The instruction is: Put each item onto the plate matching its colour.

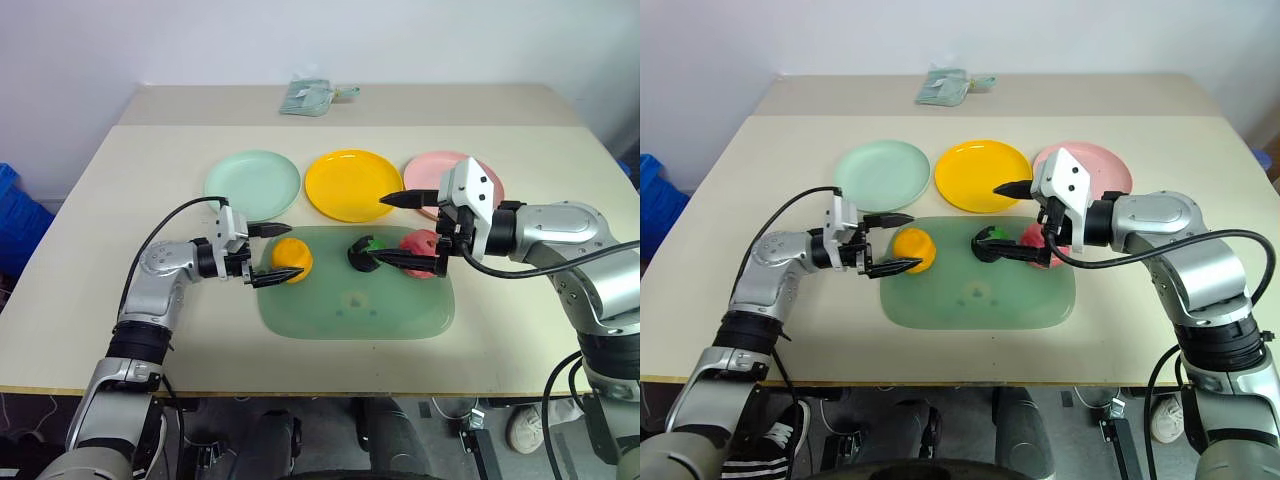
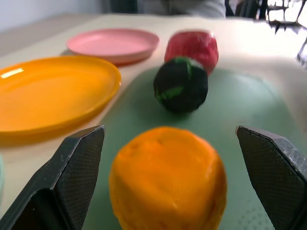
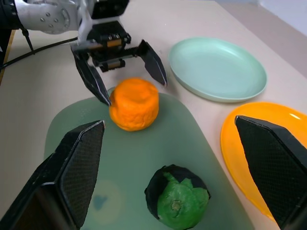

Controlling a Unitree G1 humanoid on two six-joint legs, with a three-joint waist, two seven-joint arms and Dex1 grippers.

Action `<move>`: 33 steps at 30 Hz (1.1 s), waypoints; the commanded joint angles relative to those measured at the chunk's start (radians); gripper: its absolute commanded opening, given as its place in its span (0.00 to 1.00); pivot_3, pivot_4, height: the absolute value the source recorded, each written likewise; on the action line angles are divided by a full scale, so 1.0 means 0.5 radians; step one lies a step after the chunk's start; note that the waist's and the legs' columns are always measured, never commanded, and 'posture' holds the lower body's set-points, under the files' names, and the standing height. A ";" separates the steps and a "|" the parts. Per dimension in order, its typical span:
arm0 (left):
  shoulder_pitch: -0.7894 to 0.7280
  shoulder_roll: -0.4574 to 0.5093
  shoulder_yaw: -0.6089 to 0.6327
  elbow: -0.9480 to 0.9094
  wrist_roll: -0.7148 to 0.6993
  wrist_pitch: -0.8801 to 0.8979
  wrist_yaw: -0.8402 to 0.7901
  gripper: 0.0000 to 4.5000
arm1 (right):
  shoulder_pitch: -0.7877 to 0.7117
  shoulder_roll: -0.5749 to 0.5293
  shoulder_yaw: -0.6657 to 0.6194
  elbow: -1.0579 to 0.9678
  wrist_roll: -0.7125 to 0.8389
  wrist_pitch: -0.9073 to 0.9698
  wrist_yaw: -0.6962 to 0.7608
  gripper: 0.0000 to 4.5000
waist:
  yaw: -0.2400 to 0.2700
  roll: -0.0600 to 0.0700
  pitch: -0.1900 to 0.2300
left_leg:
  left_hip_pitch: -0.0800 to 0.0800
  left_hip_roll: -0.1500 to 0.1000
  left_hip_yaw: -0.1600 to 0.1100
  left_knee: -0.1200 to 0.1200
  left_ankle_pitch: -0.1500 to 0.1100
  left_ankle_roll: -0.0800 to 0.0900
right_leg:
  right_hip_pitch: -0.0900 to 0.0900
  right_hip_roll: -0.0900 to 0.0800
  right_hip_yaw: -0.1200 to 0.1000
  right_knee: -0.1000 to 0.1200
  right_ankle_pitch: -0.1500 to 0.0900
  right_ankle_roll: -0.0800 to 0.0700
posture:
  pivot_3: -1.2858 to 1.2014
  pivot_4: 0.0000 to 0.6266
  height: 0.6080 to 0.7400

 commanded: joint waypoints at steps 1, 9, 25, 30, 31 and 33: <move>-0.066 -0.035 -0.031 0.148 0.089 -0.180 0.012 1.00 | 0.056 -0.024 -0.074 -0.110 0.025 -0.019 -0.018 0.99 | 0.001 0.000 0.000 | 0.000 0.000 0.000 0.000 0.000 0.000 | 0.000 0.000 0.000 0.000 0.000 0.000 | 0.52 0.24 1.00; -0.256 -0.175 0.049 0.516 0.085 -0.364 0.120 0.74 | 0.091 -0.005 -0.127 -0.132 0.045 0.001 -0.117 1.00 | 0.005 0.000 0.000 | 0.000 0.000 0.000 0.002 0.000 0.001 | 0.001 0.000 0.000 0.000 0.000 0.000 | 0.52 0.24 1.00; -1.245 -0.815 0.240 1.566 0.259 -0.261 1.157 0.74 | -0.155 0.272 -0.248 0.332 -0.217 -0.054 -0.705 1.00 | 0.027 -0.002 -0.001 | -0.005 -0.007 0.005 0.000 -0.005 0.010 | -0.002 -0.001 0.004 -0.002 0.002 0.001 | 0.52 0.24 1.00; -1.326 -0.885 0.172 1.692 0.451 -0.259 1.492 0.74 | -0.101 0.263 -0.283 0.227 -0.199 0.010 -0.742 1.00 | 0.031 -0.002 -0.001 | -0.004 -0.009 0.006 0.000 -0.005 0.010 | -0.001 -0.001 0.004 -0.002 0.002 0.001 | 0.52 0.24 1.00; -1.335 -0.895 0.203 1.703 0.442 -0.243 1.513 0.74 | -0.090 0.259 -0.291 0.211 -0.194 0.020 -0.747 1.00 | 0.035 -0.002 -0.001 | -0.003 -0.008 0.006 0.000 -0.005 0.009 | -0.001 -0.001 0.004 -0.002 0.002 0.001 | 0.52 0.24 1.00; -1.354 -0.912 0.256 1.720 0.426 -0.227 1.563 0.95 | -0.074 0.254 -0.302 0.184 -0.188 0.039 -0.755 1.00 | 0.041 -0.002 -0.001 | -0.003 -0.008 0.006 0.002 -0.004 0.008 | -0.001 -0.001 0.004 -0.002 0.002 0.001 | 0.52 0.24 1.00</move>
